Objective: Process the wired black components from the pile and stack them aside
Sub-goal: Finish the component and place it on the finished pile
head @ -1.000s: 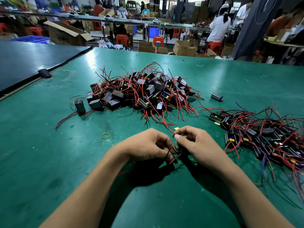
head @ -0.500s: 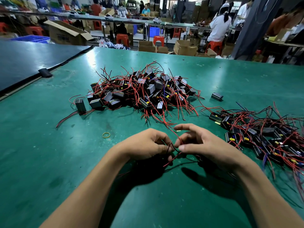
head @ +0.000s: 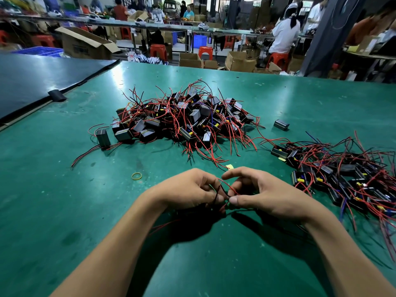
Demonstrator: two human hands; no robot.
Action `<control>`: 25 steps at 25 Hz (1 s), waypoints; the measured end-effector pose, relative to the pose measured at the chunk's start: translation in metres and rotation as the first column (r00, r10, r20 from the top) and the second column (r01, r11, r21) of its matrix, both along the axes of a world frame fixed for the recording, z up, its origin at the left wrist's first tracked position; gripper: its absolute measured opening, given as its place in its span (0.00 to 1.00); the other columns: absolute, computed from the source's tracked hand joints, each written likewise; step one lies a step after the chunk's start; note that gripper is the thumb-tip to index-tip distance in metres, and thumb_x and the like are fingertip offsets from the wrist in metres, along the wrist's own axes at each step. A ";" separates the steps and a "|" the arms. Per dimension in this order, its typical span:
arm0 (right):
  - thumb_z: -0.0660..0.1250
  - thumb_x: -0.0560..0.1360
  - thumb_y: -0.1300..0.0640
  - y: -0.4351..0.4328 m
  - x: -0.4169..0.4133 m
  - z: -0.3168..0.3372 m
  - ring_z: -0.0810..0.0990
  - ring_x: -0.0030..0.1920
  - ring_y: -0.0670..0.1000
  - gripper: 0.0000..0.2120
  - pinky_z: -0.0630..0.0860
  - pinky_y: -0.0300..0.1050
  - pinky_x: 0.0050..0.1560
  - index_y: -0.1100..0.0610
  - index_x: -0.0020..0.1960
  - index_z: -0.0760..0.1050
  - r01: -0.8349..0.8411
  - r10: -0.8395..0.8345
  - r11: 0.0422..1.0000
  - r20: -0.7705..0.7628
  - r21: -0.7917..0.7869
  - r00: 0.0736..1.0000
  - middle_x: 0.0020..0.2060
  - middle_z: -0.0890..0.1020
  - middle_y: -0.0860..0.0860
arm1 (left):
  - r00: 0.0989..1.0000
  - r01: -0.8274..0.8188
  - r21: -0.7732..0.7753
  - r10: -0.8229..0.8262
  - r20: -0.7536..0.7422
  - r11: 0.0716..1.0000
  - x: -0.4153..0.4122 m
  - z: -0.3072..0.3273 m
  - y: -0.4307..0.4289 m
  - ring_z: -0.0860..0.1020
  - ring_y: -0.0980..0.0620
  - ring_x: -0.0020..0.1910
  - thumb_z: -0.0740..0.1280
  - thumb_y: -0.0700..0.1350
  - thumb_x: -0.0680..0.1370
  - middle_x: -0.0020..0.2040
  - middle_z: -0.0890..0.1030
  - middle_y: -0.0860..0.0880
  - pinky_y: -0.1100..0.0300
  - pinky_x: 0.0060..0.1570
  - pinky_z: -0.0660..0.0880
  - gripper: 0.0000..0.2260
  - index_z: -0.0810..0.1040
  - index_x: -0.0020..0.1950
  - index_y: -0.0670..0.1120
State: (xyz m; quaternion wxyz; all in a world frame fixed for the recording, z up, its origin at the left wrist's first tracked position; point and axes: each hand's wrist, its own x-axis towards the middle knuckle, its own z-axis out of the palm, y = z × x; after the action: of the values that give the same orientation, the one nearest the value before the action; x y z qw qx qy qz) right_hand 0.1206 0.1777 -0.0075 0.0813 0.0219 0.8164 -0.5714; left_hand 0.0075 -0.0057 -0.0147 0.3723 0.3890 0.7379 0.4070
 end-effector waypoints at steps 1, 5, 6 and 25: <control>0.70 0.76 0.69 0.000 0.000 -0.002 0.78 0.41 0.44 0.20 0.75 0.35 0.45 0.56 0.64 0.73 0.006 -0.006 1.000 -0.003 0.007 1.000 0.40 0.81 0.48 | 1.000 0.008 -0.002 -0.008 0.026 1.000 0.000 0.000 -0.001 0.74 0.49 0.36 0.67 0.39 0.79 0.45 0.84 0.38 0.61 0.34 0.69 0.05 0.79 0.52 0.38; 0.72 0.75 0.68 -0.003 -0.003 -0.005 0.74 0.39 0.46 0.19 0.73 0.35 0.42 0.55 0.62 0.75 0.035 -0.035 0.999 -0.026 0.022 0.999 0.38 0.79 0.48 | 0.995 0.018 -0.002 -0.017 0.101 1.000 0.003 0.001 -0.001 0.74 0.49 0.35 0.70 0.37 0.77 0.46 0.84 0.37 0.59 0.34 0.69 0.08 0.75 0.54 0.37; 0.72 0.74 0.68 -0.003 -0.004 -0.006 0.74 0.39 0.46 0.19 0.73 0.36 0.42 0.55 0.62 0.75 0.037 -0.037 0.999 -0.030 0.019 0.999 0.38 0.78 0.48 | 0.996 0.013 -0.009 -0.013 0.094 1.000 0.003 0.001 -0.001 0.73 0.48 0.36 0.71 0.37 0.76 0.46 0.83 0.36 0.58 0.34 0.68 0.09 0.75 0.53 0.37; 0.66 0.79 0.66 0.003 -0.008 -0.007 0.81 0.39 0.44 0.11 0.75 0.32 0.42 0.56 0.59 0.78 0.281 -0.284 0.959 -0.105 -0.046 0.953 0.41 0.83 0.52 | 0.916 -0.394 0.112 0.381 0.125 0.912 -0.009 -0.002 -0.003 0.76 0.49 0.36 0.70 0.40 0.77 0.41 0.86 0.43 0.63 0.35 0.72 0.03 0.82 0.49 0.41</control>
State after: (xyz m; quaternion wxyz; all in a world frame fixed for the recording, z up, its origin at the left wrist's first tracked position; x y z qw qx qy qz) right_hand 0.1128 0.1806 -0.0146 -0.0461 0.1056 0.7993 -0.5898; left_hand -0.0019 -0.0089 -0.0171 0.2936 0.2380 0.7515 0.5407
